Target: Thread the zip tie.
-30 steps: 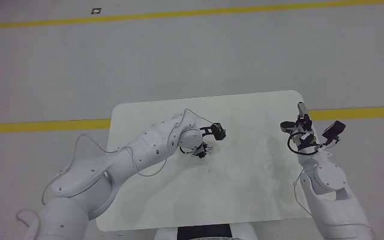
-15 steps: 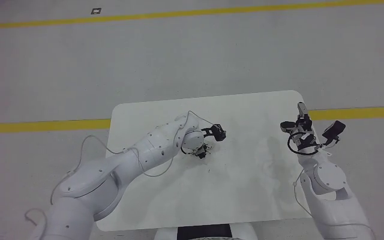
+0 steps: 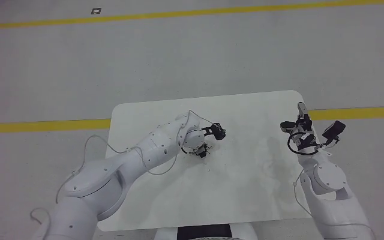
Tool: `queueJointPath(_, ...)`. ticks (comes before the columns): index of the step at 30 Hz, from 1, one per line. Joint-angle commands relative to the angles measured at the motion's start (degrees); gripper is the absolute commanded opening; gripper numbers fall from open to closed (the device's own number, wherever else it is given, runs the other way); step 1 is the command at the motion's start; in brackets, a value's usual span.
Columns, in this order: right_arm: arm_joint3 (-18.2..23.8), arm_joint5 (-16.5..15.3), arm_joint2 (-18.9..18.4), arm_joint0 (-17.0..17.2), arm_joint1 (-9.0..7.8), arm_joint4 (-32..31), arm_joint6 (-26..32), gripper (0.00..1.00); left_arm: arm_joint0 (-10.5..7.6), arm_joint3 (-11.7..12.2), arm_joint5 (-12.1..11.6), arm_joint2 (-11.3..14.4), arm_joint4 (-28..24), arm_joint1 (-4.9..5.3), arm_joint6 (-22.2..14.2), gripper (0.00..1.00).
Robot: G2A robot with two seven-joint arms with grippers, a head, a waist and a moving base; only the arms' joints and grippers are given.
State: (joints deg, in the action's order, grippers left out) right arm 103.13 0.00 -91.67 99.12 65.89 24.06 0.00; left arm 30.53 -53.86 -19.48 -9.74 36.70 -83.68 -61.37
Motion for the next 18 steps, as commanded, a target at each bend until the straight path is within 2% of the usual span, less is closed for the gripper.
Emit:
queueJointPath(1, 0.0, 0.0, 0.0, 0.0, 0.00, 0.0, 0.0, 1.00, 0.10, 0.4, 0.0, 0.0, 0.0, -0.21, -0.1, 0.21)
queueJointPath(3, 0.0, 0.0, 0.0, 0.0, 0.00, 0.0, 0.0, 1.00, 0.12, 0.7, 0.0, 0.0, -0.1, -0.43, -0.1, 0.21)
queueJointPath(6, 0.0, 0.0, 0.0, 0.0, 0.00, 0.0, 0.0, 1.00, 0.10, 1.1, 0.0, 0.0, -0.1, -0.68, -0.1, 0.08)
queueJointPath(10, 0.0, 0.0, 0.0, 0.0, 0.00, 0.0, 0.0, 1.00, 0.09, 1.5, 0.0, 0.0, 0.0, -0.89, -0.1, 0.00)
queueJointPath(18, 0.0, 0.0, 0.0, 0.0, 0.00, 0.0, 0.0, 1.00, -0.28, 1.6, 0.0, 0.0, 0.3, -0.91, -0.3, 0.00)
